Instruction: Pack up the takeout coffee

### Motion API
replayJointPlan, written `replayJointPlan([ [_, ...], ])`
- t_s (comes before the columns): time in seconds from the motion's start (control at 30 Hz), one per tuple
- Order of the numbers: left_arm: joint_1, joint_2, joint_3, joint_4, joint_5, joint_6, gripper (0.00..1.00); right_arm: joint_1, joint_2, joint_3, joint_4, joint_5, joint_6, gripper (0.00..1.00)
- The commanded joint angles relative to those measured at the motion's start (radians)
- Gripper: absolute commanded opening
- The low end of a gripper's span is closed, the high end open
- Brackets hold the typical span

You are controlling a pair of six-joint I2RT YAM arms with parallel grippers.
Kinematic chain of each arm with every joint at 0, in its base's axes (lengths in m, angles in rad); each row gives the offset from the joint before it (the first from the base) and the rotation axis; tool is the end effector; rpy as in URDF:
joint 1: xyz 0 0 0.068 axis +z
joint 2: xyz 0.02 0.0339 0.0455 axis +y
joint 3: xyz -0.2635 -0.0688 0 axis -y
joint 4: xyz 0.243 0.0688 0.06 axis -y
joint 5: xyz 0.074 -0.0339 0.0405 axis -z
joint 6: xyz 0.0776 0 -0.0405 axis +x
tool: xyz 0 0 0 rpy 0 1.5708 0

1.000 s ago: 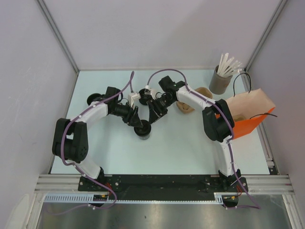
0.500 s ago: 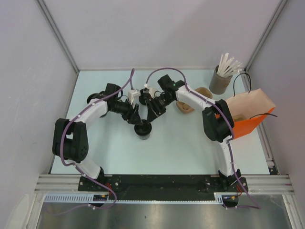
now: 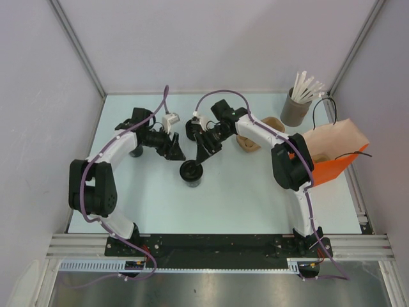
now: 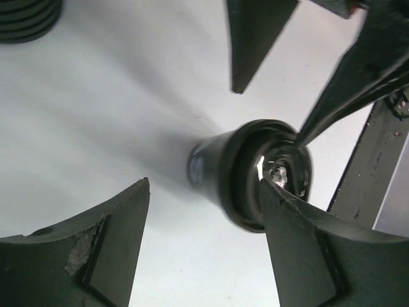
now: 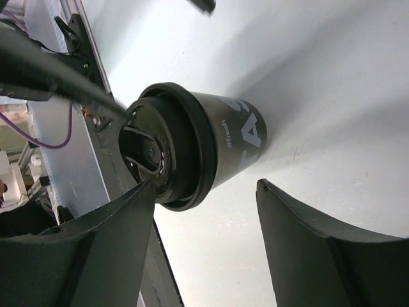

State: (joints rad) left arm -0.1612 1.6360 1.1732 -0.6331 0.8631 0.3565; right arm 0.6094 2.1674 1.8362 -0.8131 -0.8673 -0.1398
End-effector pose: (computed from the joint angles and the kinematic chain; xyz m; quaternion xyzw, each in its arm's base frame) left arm 0.3244 -0.1125 0.2110 0.3211 0.8282 -0.3838 0.2523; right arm 0.3505 0.3168 0.1961 -0.4073 0.7928 0.4441 0.0912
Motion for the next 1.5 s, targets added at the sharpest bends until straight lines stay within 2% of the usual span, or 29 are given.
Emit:
replayJointPlan([
  [0.0, 0.081, -0.036, 0.005, 0.004, -0.009, -0.001, 0.75, 0.007, -0.018, 0.057, 0.049, -0.007, 0.035, 0.69],
  [0.27, 0.097, -0.093, -0.105, -0.007, 0.004, 0.056, 0.75, -0.033, 0.006, 0.075, 0.078, -0.068, 0.075, 0.68],
  [0.47, 0.074, -0.100, -0.090, 0.000, 0.027, 0.019, 0.75, -0.062, 0.019, 0.052, 0.098, -0.058, 0.082, 0.65],
  [0.73, -0.014, -0.062, -0.044, 0.001, 0.053, -0.020, 0.76, -0.076, 0.061, 0.052, 0.118, -0.094, 0.085, 0.61],
  [0.97, -0.092, -0.036, -0.017, 0.018, -0.013, -0.050, 0.77, -0.065, 0.080, 0.052, 0.169, -0.134, 0.114, 0.59],
  [1.23, -0.116, -0.027, -0.033, 0.047, -0.113, -0.050, 0.76, -0.043, 0.083, 0.043, 0.212, -0.167, 0.135, 0.58],
  [1.47, -0.139, -0.027, -0.072, 0.072, -0.159, -0.047, 0.71, -0.017, 0.085, 0.035, 0.209, -0.150, 0.135, 0.56],
])
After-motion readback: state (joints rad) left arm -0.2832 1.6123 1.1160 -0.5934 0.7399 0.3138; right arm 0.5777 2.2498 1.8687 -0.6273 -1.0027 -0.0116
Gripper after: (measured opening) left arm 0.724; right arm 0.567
